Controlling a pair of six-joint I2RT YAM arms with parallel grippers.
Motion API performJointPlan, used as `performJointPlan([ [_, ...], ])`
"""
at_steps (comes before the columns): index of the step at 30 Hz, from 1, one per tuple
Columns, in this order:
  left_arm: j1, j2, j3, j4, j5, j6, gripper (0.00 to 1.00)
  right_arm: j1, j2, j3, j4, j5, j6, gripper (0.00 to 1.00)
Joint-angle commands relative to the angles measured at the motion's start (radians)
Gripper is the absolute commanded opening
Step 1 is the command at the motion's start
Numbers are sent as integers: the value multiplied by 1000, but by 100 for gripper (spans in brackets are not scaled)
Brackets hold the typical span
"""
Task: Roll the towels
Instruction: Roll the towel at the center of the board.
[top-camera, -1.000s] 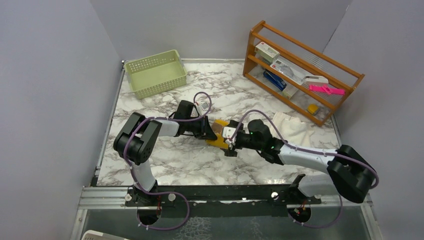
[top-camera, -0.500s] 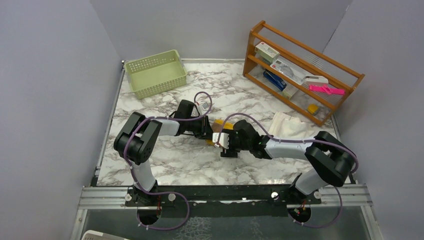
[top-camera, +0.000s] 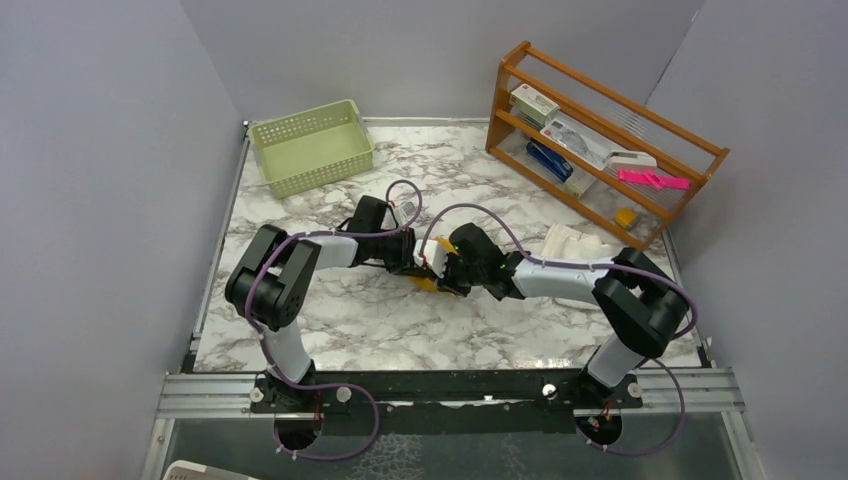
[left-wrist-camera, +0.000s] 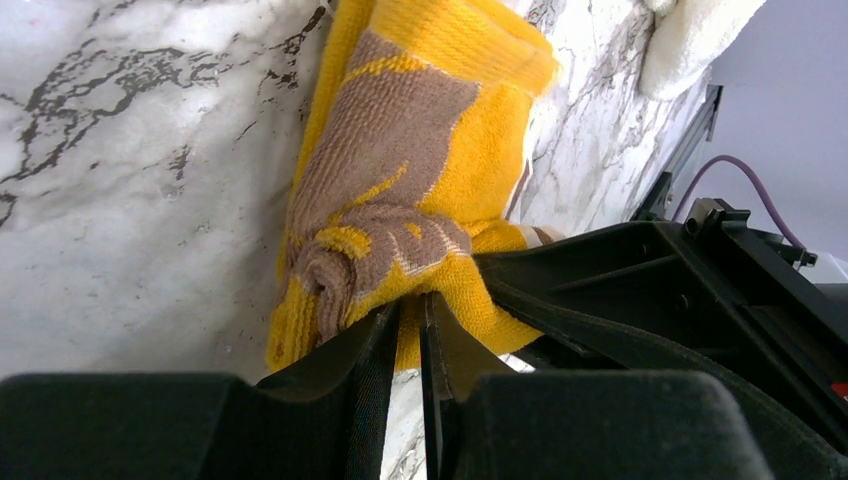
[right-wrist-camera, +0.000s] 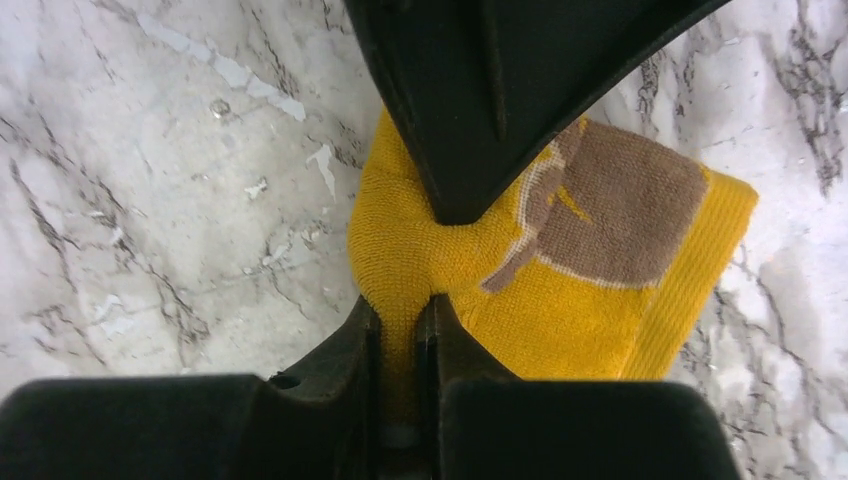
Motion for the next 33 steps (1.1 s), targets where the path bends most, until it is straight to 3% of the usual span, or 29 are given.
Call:
performJointPlan([
  [1,13,-13,-9,-119,-188,58,20,11,34,29,-115,-147,159,1],
  [5,28,-80,4,-153,-200,61,19,-31,-1,80,-107,-63,373,1],
  [8,41,-140,12,-178,-210,63,20,-61,74,198,-225,-77,471,1],
  [12,56,-206,16,-190,-210,59,19,-94,214,297,-313,-328,603,1],
  [16,90,-299,25,-217,-213,58,17,-141,236,185,-103,-574,746,1],
  [22,163,-453,32,-254,-211,60,12,-169,192,90,35,-630,867,1],
  [28,169,-493,-9,-271,-177,69,3,-258,205,-7,241,-781,1057,1],
  [30,168,-505,-41,-243,-157,54,4,-283,229,-32,306,-818,1113,1],
  [33,156,-527,-84,-204,-142,32,14,-311,269,-47,346,-846,1167,1],
])
